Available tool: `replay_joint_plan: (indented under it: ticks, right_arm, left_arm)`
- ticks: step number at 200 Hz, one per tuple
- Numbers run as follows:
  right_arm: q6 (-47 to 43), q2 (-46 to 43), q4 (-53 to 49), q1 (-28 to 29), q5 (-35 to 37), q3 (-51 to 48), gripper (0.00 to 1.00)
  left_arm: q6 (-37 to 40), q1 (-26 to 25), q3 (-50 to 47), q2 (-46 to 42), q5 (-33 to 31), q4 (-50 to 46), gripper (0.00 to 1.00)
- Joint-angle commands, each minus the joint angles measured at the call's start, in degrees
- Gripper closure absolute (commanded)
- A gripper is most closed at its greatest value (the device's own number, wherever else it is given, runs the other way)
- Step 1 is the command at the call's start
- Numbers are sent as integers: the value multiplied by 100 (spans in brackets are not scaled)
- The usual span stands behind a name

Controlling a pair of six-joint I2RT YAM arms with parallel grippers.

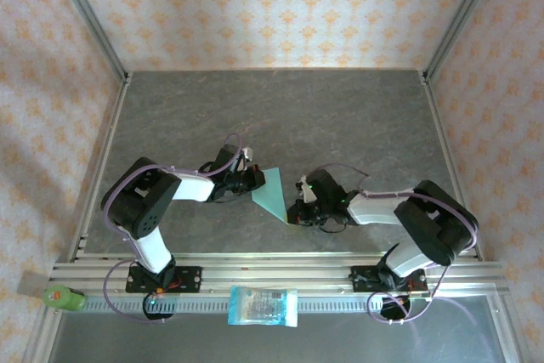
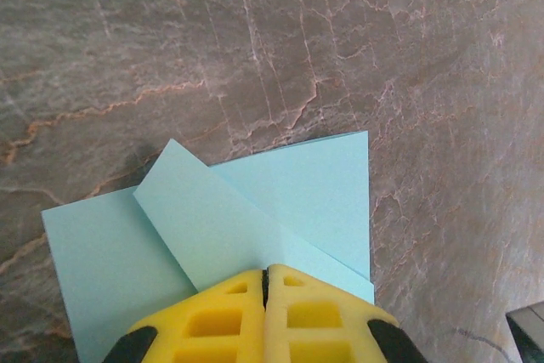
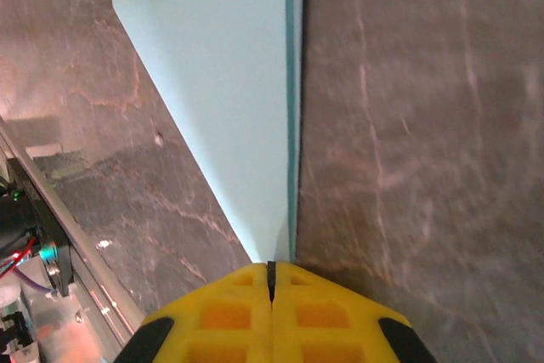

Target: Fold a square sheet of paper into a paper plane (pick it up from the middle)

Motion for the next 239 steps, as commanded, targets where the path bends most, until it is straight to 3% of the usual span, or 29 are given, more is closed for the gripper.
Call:
replay_joint_plan:
  ticks: [1, 21, 55, 90, 239]
  right_arm:
    - [51, -254, -764, 39, 60, -181, 100]
    - [273, -584, -879, 39, 210, -64, 96]
    - [1329, -852, -305, 40, 300, -55, 72]
    - [1530, -476, -476, 49, 78, 69, 66]
    - [1821, -18, -7, 83, -130, -73, 64]
  left_arm:
    - [-67, 76, -174, 296, -400, -167, 96]
    - [-261, 93, -306, 275, -308, 118, 96]
    - [-389, 103, -427, 218, -255, 255, 96]
    - [-396, 117, -464, 133, -229, 191, 96]
    - [-897, 27, -588, 234, 302, 619, 95]
